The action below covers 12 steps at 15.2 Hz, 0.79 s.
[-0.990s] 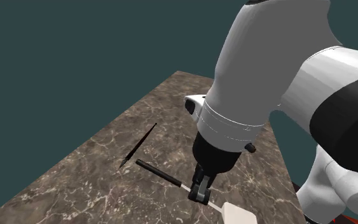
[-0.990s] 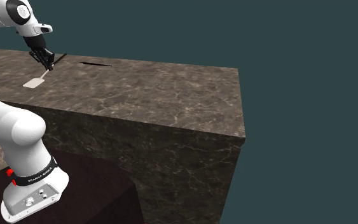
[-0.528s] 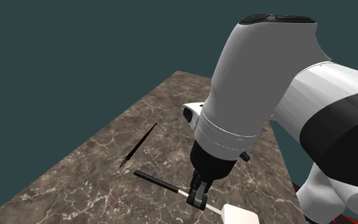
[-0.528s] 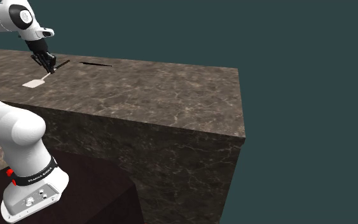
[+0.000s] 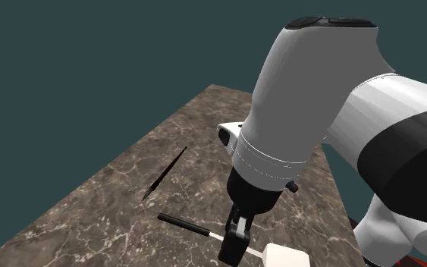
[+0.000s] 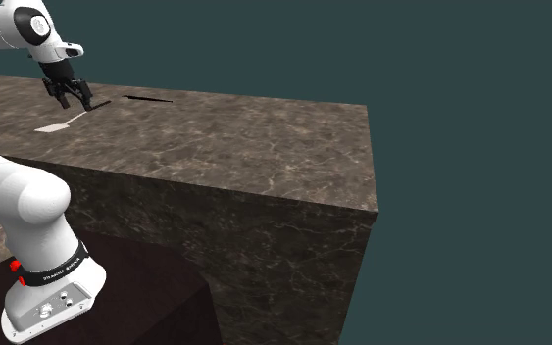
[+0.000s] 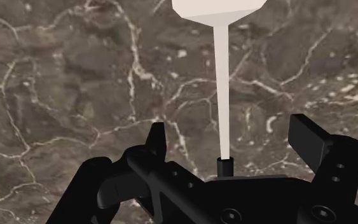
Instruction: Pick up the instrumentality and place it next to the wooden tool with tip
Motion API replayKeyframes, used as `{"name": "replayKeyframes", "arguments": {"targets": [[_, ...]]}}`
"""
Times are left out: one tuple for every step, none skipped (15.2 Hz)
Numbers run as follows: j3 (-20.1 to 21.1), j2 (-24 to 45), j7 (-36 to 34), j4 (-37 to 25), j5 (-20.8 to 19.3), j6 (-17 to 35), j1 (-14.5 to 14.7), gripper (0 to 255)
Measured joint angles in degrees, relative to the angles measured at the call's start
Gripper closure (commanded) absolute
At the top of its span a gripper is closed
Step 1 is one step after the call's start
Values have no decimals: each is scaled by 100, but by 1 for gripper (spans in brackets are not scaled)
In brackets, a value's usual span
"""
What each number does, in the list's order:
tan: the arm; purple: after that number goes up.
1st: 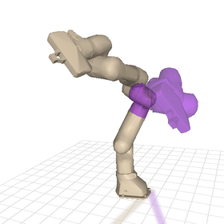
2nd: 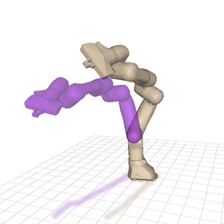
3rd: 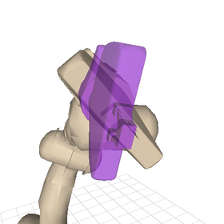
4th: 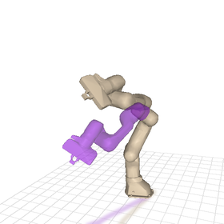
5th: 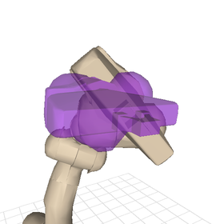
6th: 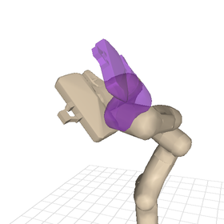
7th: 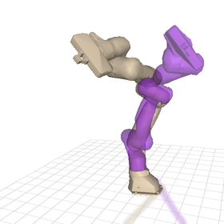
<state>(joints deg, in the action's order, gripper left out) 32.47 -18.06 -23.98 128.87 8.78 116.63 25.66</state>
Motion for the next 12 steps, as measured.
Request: {"name": "replayKeyframes", "arguments": {"targets": [[0, 0, 0, 0, 0, 0, 0, 0], [-20, -36, 13, -53, 10, -84, 2, 0], [-43, -87, 23, -136, 24, -212, 8, 0], [-76, -132, 40, -275, 29, -390, 7, 0], [-99, -167, 39, -424, 31, -569, 7, 0], [-106, -182, 33, -505, 31, -665, 9, 0], [-114, -190, 38, -531, 31, -701, 7, 0], [-119, -194, 42, -547, 31, -723, 6, 0], [-122, -195, 43, -557, 30, -737, 5, 0], [-123, -196, 44, -561, 30, -742, 5, 0], [-124, -196, 45, -563, 30, -745, 5, 0], [-124, -196, 45, -564, 30, -746, 5, 0]]}}
